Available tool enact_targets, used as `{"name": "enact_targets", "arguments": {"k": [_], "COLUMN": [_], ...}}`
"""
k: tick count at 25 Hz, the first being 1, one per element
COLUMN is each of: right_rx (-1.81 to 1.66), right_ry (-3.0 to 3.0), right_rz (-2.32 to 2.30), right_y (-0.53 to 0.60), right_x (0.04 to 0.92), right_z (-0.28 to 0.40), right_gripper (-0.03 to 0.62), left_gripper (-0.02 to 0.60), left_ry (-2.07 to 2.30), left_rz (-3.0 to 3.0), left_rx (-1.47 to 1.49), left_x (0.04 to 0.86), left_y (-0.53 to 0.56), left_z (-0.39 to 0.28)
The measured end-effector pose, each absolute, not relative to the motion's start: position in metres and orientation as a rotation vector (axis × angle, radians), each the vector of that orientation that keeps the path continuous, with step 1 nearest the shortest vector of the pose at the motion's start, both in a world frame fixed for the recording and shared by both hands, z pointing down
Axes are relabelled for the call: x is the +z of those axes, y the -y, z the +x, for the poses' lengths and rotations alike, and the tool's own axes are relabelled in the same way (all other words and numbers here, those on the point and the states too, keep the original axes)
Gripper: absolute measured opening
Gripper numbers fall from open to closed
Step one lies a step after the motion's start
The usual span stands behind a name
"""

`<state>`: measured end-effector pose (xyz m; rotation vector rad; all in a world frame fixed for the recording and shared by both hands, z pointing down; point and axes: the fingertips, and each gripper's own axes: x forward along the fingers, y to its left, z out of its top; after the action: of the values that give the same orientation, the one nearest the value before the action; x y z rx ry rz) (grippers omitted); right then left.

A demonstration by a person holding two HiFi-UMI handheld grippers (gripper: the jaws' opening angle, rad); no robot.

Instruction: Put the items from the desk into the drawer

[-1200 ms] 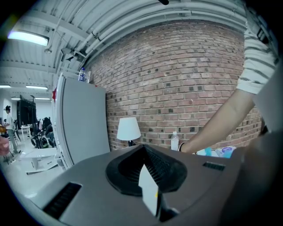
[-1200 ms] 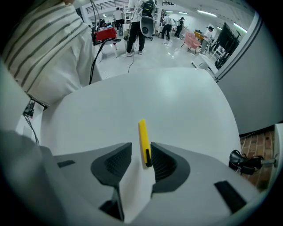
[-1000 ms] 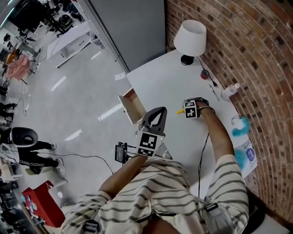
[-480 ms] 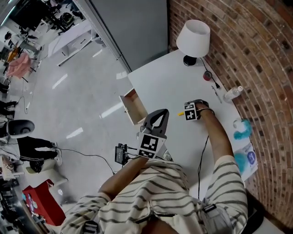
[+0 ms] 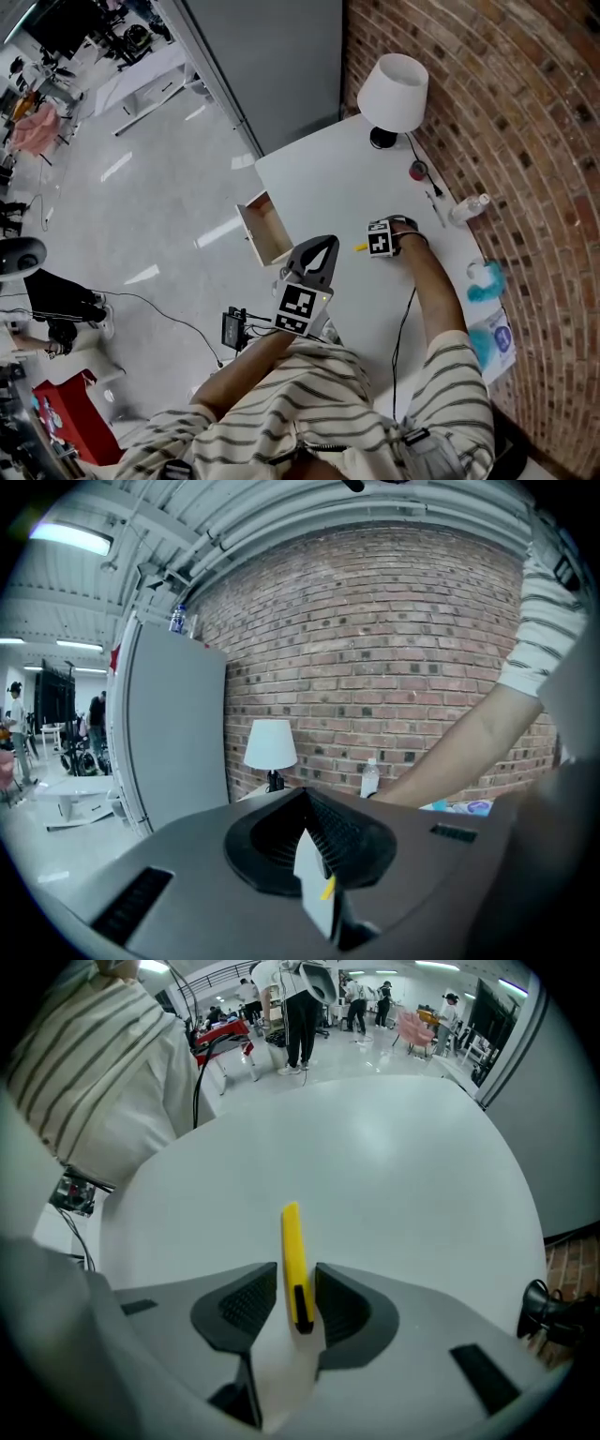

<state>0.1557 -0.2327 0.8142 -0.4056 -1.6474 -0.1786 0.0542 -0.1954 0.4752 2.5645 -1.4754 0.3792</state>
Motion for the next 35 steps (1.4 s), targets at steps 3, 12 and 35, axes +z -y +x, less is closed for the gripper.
{"name": "enact_targets", "arguments": {"k": [3, 12, 35], "right_rx": [-0.190, -0.165, 0.006], "right_ry": [1.645, 1.654, 1.790], "right_rz": [-0.413, -0.397, -0.198], "right_y": [0.233, 0.235, 0.232], "right_x": [0.813, 0.811, 0.790], "right_z": [0.158, 0.156, 0.156], "right_gripper": [0.137, 0.087, 0.066], "left_gripper": [0.008, 0.008, 0.008], "left_ry": [1.466, 1.442, 1.465], "left_rz": [2.548, 2.559, 2.560], "left_rx": [0.349, 0.305, 0.334], "left_x": [0.473, 0.458, 0.459], "left_y": [0.201, 0.204, 0.196], "left_z": [0.058, 0.070, 0.064]}}
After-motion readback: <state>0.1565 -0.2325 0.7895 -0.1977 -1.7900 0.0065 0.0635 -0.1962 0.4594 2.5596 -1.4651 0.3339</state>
